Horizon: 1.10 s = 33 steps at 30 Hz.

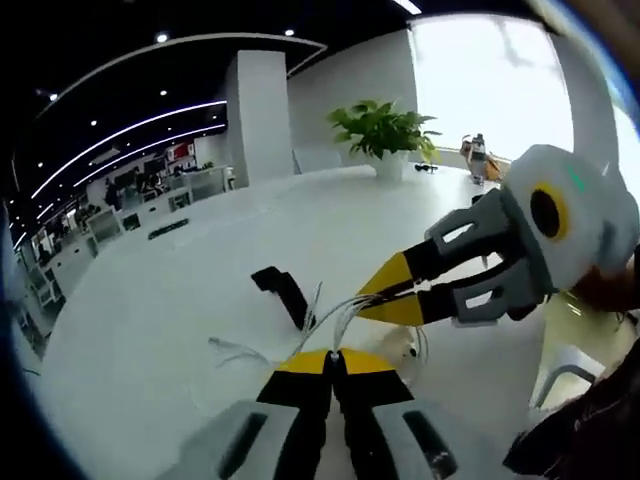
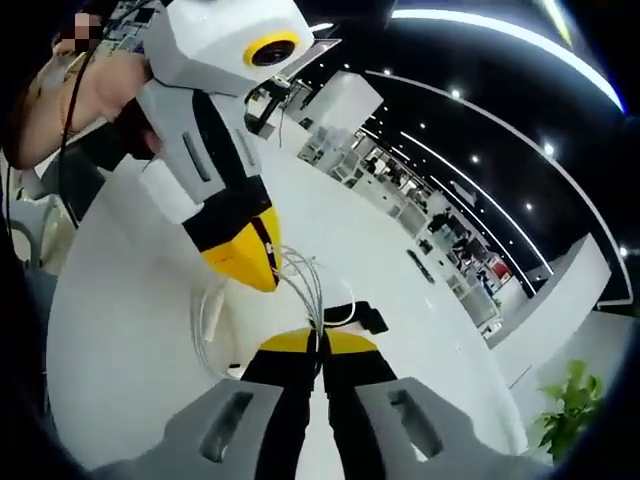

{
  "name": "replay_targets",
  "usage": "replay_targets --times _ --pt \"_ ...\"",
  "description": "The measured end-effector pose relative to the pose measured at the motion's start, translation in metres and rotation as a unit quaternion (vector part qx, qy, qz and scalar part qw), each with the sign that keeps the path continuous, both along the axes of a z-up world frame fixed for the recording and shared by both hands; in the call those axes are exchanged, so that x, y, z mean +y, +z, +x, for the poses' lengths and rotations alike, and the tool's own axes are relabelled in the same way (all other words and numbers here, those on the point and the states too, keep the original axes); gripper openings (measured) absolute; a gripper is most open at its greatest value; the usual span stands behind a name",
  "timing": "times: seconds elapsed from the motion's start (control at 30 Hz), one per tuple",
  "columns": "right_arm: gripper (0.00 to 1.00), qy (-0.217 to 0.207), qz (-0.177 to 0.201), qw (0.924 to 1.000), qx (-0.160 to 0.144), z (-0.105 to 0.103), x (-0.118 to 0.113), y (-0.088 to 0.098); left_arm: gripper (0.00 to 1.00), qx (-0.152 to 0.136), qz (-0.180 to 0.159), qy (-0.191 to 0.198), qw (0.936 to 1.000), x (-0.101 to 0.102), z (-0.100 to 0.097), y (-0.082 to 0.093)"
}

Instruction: Peel open the Velcro strap on the desktop, arrange the wired earphones neatly onto it, and close the Velcro strap to secure them.

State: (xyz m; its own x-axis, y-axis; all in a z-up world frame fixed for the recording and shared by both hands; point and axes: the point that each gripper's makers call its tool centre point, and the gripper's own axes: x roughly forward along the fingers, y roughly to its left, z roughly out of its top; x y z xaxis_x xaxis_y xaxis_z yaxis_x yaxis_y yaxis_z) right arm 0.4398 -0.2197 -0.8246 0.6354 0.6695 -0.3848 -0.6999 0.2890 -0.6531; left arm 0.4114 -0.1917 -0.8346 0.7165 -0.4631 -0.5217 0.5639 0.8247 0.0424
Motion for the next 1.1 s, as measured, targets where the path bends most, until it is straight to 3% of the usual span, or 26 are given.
replay_targets --times 0.2,0.57,0.93,1.1 --pt "0.12 0.015 -0.002 0.9998 -0.013 -0.002 0.005 0.005 0.06 -0.005 0.010 -0.003 0.9999 -0.001 0.000 0.000" --pt "0.07 0.024 -0.048 0.9976 -0.045 -0.003 0.011 0.004 0.06 -0.009 0.016 -0.005 0.9998 0.001 0.001 0.002" --pt "0.04 0.009 -0.019 0.9996 -0.017 -0.002 0.008 0.007 0.07 -0.021 0.014 -0.012 0.9996 0.000 0.000 0.002" --pt "0.04 0.005 -0.013 0.9998 -0.017 -0.001 0.008 0.008 0.07 -0.025 -0.004 -0.012 0.9996 -0.001 0.000 0.005"
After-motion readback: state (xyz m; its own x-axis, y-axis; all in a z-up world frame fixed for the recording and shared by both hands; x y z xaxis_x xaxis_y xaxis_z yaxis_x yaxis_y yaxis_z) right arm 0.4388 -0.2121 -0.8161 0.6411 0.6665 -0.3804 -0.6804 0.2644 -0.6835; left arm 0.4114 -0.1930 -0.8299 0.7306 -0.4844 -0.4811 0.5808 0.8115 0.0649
